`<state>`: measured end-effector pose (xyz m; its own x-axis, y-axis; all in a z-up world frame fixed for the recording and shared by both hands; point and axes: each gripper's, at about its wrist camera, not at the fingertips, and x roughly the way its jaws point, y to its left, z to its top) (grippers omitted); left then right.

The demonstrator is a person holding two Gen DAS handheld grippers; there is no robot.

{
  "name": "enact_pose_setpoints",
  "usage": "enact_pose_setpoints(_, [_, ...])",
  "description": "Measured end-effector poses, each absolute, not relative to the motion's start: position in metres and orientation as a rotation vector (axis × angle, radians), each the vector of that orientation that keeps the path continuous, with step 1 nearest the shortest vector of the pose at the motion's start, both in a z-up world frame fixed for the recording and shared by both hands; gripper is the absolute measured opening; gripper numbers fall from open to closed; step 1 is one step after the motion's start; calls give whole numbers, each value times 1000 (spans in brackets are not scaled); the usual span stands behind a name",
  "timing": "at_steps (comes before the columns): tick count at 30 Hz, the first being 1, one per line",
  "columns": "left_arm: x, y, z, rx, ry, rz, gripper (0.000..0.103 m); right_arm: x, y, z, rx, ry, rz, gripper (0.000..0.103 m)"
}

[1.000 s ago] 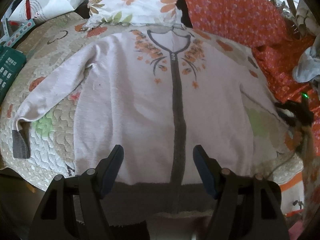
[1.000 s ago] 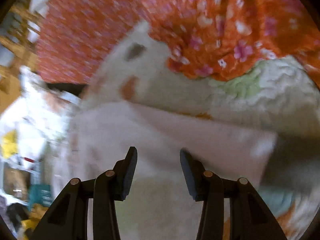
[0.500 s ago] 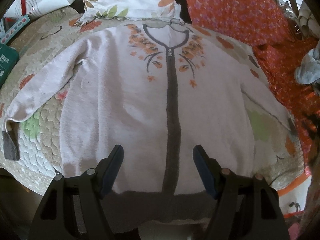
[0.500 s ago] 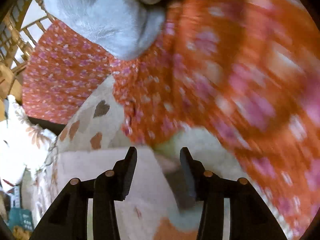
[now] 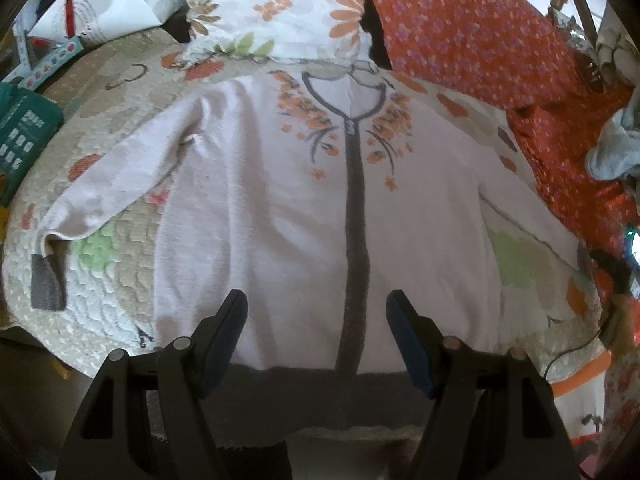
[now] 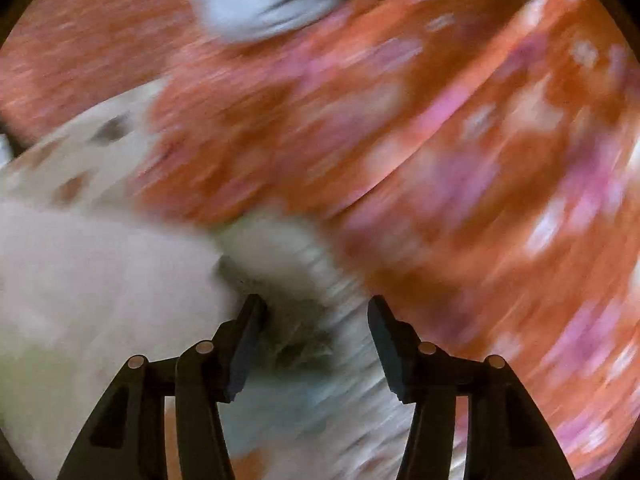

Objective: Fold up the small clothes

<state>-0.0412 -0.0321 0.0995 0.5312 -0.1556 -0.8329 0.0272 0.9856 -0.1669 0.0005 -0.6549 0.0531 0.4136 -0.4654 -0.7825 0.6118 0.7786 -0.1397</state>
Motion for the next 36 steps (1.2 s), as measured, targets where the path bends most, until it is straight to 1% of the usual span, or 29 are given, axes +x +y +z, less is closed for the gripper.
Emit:
enact_pose_setpoints(1, [-43,-30,101,-147,1000,-104,71,-2,-660,59,256,912,-664,44])
enact_pose_setpoints(2, [-44,-29,103,-149,997,-100,71,-6,-659,64,275,888,-656,47])
enact_pose_setpoints(5, [-44,-28,103,-151,1000,-99,72,-32,-652,75,331,813,-602,57])
enact_pose_setpoints(8, [-45,-31,102,-141,1009,-113,72,-64,-659,66,521,797,-514,58])
enact_pose_setpoints(12, [-48,-36,102,-149,1018,-129,72,-87,-661,30,741,816,-436,58])
enact_pose_setpoints(15, [-56,-36,109,-140,1011,-132,72,-77,-658,27,726,772,-454,58])
enact_pose_setpoints(18, [-63,-27,117,-145,988,-110,72,-43,-667,22,750,760,-483,57])
enact_pose_setpoints(19, [-67,-21,121,-156,978,-96,72,-32,-667,21,737,761,-502,56])
enact_pose_setpoints(20, [-68,-17,123,-161,975,-90,72,-21,-666,22,704,777,-536,42])
enact_pose_setpoints(21, [-70,-13,126,-168,970,-81,72,-14,-665,21,684,798,-552,10])
enact_pose_setpoints(22, [-73,-7,131,-177,962,-74,72,-7,-664,20,695,826,-539,7])
enact_pose_setpoints(25, [-80,10,147,-188,925,-56,72,-13,-657,39,760,774,-486,7])
enact_pose_setpoints(32, [-82,36,196,-237,848,-96,72,-41,-628,118,693,655,-419,7])
enact_pose_setpoints(33, [-83,36,202,-233,838,-103,75,-45,-628,127,687,644,-424,7])
enact_pose_setpoints(34, [-82,36,211,-223,822,-117,80,-51,-628,140,677,629,-435,7])
enact_pose_setpoints(36, [-79,37,227,-225,786,-149,81,-55,-627,155,673,619,-443,7])
